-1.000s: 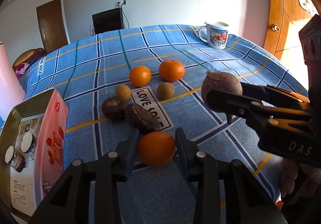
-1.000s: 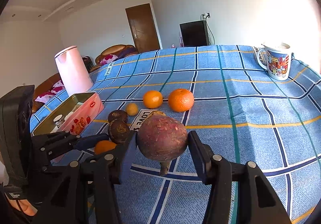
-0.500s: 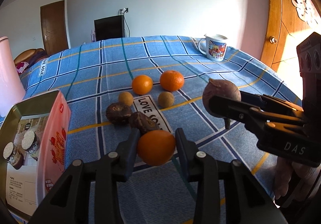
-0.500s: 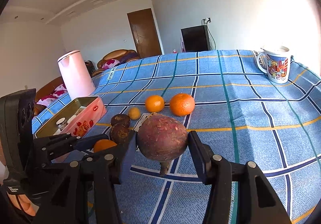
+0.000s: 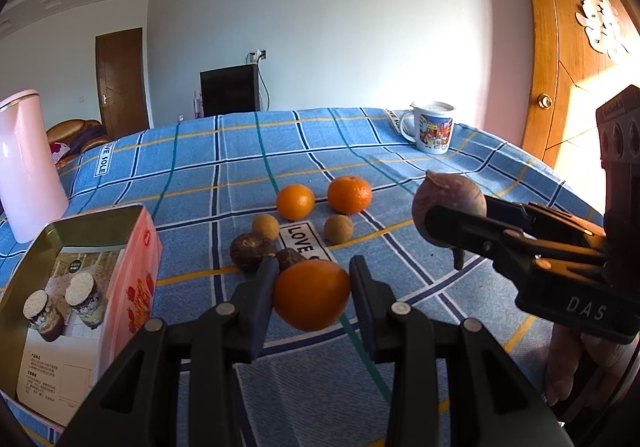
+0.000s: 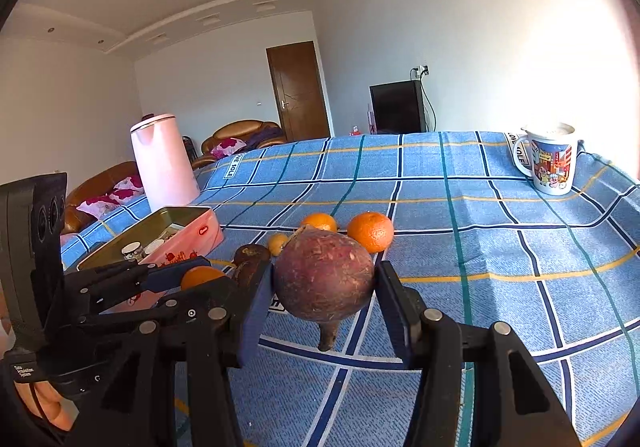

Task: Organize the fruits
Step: 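Grasp an orange with the left tool while the right tool holds the purple fruit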

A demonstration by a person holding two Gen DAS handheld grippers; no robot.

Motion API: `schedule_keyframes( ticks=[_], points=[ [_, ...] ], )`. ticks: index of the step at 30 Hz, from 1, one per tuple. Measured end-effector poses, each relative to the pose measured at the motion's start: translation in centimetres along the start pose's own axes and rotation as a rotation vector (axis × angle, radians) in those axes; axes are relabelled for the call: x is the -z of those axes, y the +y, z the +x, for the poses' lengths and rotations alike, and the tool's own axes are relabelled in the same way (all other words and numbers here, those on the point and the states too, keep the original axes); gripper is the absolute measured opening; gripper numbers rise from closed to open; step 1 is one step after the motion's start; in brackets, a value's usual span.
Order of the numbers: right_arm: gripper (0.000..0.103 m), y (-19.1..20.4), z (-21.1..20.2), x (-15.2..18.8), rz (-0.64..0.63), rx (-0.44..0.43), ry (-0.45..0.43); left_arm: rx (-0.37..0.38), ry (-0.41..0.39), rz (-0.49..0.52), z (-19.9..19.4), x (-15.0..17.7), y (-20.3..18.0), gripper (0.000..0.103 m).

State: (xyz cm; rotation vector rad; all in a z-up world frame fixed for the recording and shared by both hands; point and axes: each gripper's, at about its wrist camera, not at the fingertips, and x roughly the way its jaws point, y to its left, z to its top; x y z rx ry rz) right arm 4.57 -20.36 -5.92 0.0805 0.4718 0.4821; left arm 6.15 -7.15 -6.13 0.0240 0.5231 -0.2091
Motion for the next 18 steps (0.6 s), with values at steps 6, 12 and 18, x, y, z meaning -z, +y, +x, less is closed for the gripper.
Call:
schedule_keyframes(
  ticks=[6, 12, 18],
  points=[
    [0.054, 0.2, -0.4, 0.1, -0.012, 0.001, -0.035, -0.009, -0.033, 0.002, -0.6, 0.2, 0.1, 0.039],
    [0.054, 0.3, -1.0, 0.2, -0.022, -0.001, -0.072, -0.012, -0.064, 0.007, -1.0, 0.3, 0.1, 0.039],
    [0.054, 0.4, -1.4, 0.3, -0.026, -0.002, -0.100, -0.016, -0.102, 0.013, -1.6, 0.5, 0.1, 0.039]
  ],
)
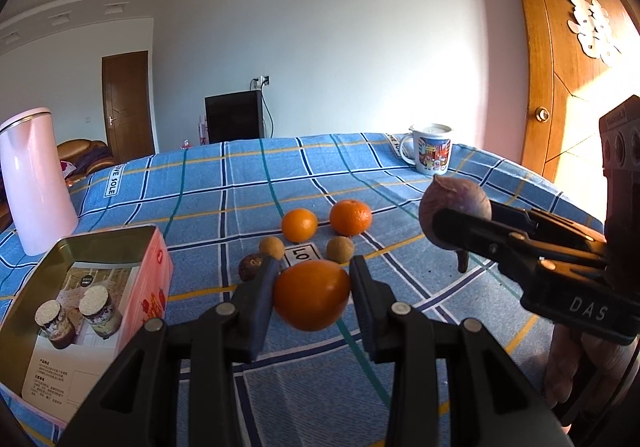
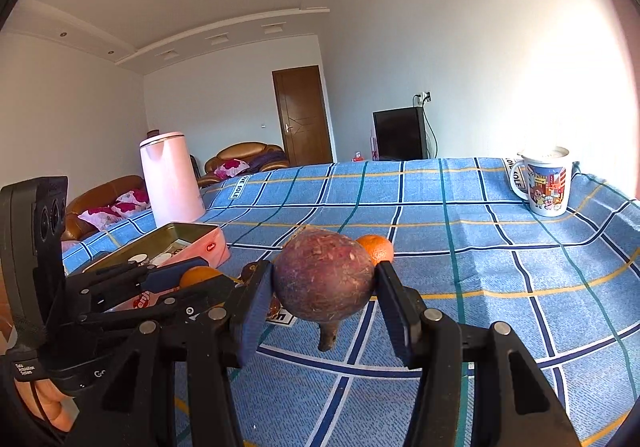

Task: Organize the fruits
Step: 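Grasp an orange with the left tool while the right tool holds the purple fruit, then lower the orange and purple fruit into the tin box and open both tools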

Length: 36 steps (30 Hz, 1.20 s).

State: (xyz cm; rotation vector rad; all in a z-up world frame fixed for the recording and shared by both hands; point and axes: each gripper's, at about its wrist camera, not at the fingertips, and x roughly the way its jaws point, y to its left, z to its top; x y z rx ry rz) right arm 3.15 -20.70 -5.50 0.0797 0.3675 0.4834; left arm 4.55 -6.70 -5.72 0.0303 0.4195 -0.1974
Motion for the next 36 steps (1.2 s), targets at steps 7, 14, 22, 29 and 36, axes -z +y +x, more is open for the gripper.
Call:
schedule_keyframes(
  ticks=[7, 14, 22, 29, 36],
  points=[
    [0.054, 0.2, -0.7, 0.1, -0.014, 0.001, -0.037, 0.000, -0.032, 0.008, -0.5, 0.1, 0.0, 0.039],
    [0.054, 0.4, -1.4, 0.3, -0.023, 0.007, -0.072, 0.007, -0.044, -0.017, -0.7, 0.0, 0.5, 0.039],
    [0.054, 1.2, -0.9, -0.4, -0.036, 0.018, -0.050, -0.033, -0.090, -0.062, -3.3, -0.7, 2.8, 0.039],
    [0.054, 5.4, 1.3, -2.4, -0.064, -0.104, -0.002, -0.137, -0.106, -0.135, -5.9, -0.9, 7.5, 0.039],
    [0.054, 12.0, 4.4, -3.3, -0.156, -0.255, 0.063, -0.271, -0.077, -0.224, -7.0, 0.4, 13.3, 0.039]
  ],
)
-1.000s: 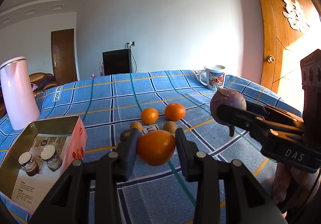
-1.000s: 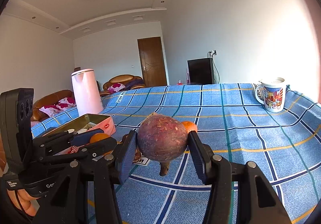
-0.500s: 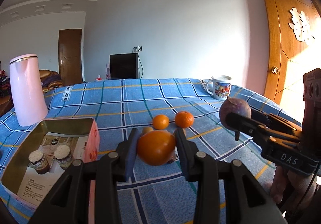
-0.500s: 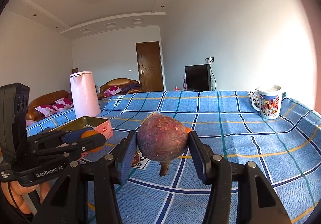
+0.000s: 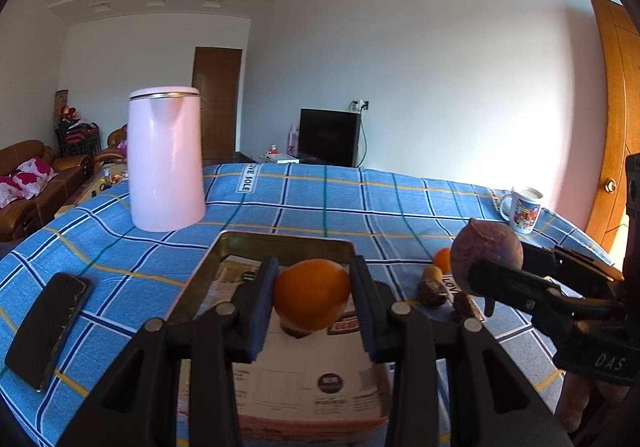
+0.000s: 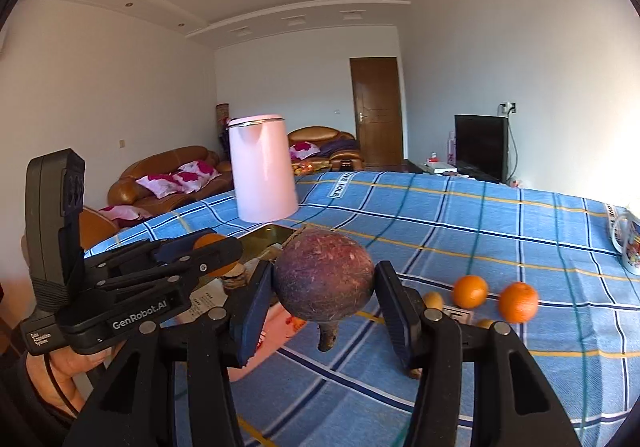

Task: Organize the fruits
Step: 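Lower the orange and purple fruit into the tin box and open both tools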

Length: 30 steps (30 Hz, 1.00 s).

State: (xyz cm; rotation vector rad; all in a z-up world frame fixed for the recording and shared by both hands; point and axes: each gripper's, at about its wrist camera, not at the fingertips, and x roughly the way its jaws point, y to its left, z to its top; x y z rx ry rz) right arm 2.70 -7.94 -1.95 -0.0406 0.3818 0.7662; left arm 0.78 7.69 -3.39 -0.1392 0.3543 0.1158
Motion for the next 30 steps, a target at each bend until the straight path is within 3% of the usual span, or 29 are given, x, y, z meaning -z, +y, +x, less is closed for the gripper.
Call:
schedule_keyframes(
  ticks=[11, 21, 25, 30],
  points=[
    [0.054, 6.8, 7.1, -0.4, -0.158, -0.094, 0.142, -0.081, 0.068, -0.074, 1.3, 1.0, 5.3, 0.038],
    [0.054, 8.5, 10.6, 0.8, -0.199, -0.120, 0.299, -0.105, 0.091, -0.093, 1.8, 1.3, 6.6, 0.039],
    [0.056, 8.0, 9.4, 0.7, -0.192, -0.120, 0.269, -0.102, 0.093, -0.078, 1.8, 1.1, 6.0, 0.041],
    [0.063, 5.7, 6.5, 0.1, -0.157, -0.082, 0.205, -0.093, 0.050, -0.063, 0.7, 0.1, 4.5, 0.058]
  ],
)
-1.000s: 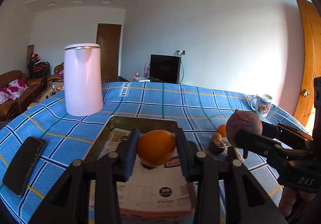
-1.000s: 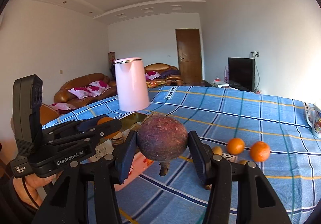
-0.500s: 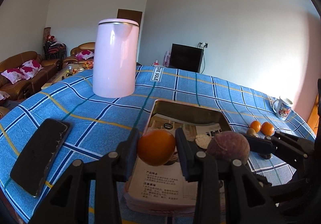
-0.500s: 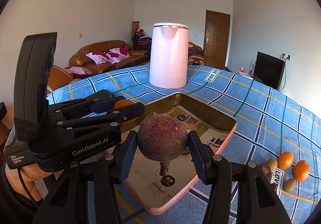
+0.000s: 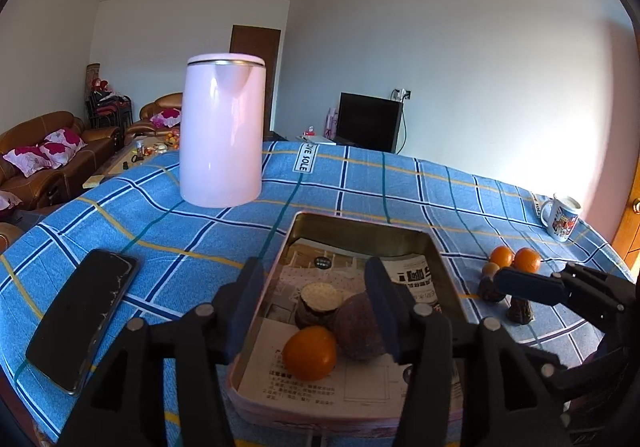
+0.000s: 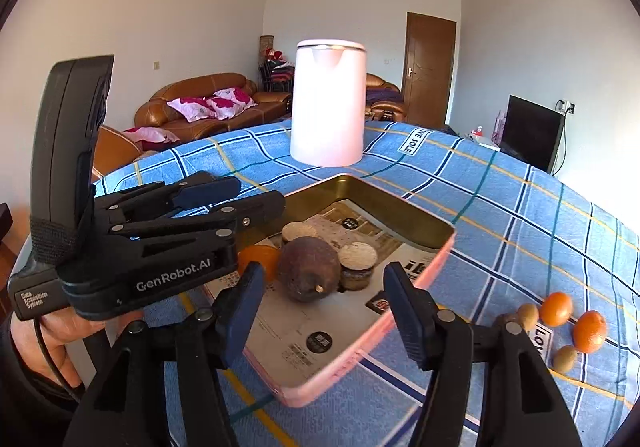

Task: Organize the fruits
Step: 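Lower the orange and purple fruit into the tin box and open both tools, then grasp a dark mangosteen with the left tool while the right tool grasps a brown round fruit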

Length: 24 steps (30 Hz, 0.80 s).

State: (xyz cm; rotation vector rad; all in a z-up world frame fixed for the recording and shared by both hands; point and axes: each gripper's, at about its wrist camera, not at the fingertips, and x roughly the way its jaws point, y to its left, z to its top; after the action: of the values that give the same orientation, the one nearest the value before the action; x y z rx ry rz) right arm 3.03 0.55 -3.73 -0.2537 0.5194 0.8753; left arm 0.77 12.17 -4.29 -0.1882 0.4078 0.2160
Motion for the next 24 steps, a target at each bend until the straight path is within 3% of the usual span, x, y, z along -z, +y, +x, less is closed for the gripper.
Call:
schedule_keyframes(
  ticks=[6, 13, 19, 24],
  points=[
    [0.063, -6.1, -4.1, 1.8, 0.092, 0.146, -0.019, 0.073, -0.006, 0.064, -0.2, -0.7, -4.3, 0.060],
    [0.063, -14.2, -5.5, 3.6, 0.242, 0.356, 0.048, 0.209, 0.069, 0.149, 1.6, -0.6, -11.1, 0.061],
    [0.051, -16.9, -4.1, 4.5, 0.305, 0.359, 0.111, 0.251, 0.141, 0.191, 3.9, 0.0, -15.1, 0.061],
    [0.050, -17.0, -2.1, 5.0, 0.292, 0.326, 0.188, 0.249, 0.182, 0.208, 5.5, 0.7, -16.5, 0.061]
  ],
)
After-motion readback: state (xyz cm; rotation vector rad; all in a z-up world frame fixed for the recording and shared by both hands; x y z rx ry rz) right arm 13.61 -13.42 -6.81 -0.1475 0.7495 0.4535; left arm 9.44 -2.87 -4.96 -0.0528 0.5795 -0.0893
